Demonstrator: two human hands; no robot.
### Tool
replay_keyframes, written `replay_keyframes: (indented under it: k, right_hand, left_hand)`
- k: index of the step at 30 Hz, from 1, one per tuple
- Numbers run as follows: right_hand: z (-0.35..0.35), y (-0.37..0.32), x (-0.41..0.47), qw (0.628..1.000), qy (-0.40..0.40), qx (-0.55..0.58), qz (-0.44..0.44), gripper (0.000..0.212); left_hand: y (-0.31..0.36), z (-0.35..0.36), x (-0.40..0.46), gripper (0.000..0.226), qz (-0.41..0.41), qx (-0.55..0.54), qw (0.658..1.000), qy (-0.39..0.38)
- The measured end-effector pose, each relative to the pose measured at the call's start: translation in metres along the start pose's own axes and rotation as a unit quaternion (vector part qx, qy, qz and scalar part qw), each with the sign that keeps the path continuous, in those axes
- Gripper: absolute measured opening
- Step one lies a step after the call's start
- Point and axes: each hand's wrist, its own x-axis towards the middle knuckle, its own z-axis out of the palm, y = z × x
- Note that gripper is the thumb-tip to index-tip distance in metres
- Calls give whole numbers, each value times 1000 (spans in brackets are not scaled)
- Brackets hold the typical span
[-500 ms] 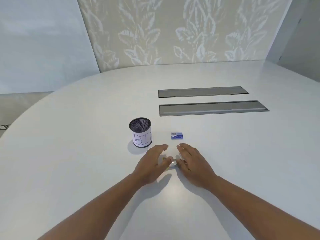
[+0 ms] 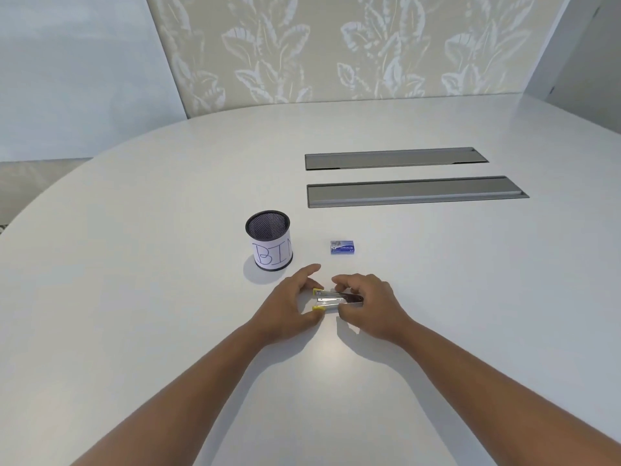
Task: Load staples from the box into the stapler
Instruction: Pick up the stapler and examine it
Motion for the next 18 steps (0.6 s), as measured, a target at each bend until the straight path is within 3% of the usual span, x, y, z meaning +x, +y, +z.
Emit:
replay_keyframes:
  k: [8,13,18]
  right_hand:
    - [12,8,-2,997,34,-44,-51,51]
    - [14,5,-5,994,62,-22,-89,26]
    - [13,4,-5,991,74,68,-92,19]
  left_hand:
    - [2,-2,1,55,-23,-137,990,25]
    - [14,-2,3,27,-38,-227,971,62]
    - [21,3,8,35,-54,-246,964,86]
